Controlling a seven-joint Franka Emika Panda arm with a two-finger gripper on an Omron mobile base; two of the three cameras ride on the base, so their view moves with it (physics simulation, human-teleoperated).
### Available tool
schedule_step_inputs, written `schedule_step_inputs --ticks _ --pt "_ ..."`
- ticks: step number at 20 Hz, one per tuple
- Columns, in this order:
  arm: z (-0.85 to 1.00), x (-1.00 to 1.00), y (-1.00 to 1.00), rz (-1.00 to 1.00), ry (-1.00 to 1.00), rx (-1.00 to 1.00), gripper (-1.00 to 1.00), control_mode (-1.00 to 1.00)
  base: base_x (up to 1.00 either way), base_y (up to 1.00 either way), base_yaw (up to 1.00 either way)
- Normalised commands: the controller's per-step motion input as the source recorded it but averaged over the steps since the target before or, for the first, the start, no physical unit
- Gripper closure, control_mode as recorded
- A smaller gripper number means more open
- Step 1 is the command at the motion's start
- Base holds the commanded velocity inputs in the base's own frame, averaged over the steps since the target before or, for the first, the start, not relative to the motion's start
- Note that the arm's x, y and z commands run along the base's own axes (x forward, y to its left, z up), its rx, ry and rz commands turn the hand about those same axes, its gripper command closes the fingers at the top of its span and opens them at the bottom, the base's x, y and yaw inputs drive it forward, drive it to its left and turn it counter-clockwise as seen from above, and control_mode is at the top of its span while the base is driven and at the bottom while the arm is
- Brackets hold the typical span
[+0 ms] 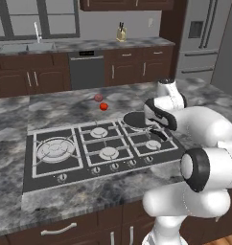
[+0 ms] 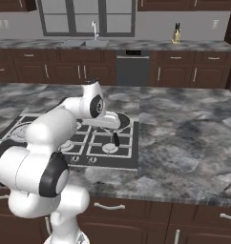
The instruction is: Place the pan on the rear right burner on the stove. Then place the tomato and the onion in the pan and turn on the rear right burner.
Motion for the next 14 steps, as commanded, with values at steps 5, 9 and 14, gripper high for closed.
schedule_step_inputs --ticks 5,9,14 --pt "0.63 0.00 -0.51 -0.27 0.10 0.48 -1.00 -1.00 0.00 0.00 0.00" --pt "0.79 -0.04 -0.23 -0.02 0.00 0.36 -1.00 -1.00 0.00 0.00 0.00" --pt "0.17 -0.34 0.04 0.18 -0.01 -0.03 -1.00 -1.00 0.00 0.00 0.00"
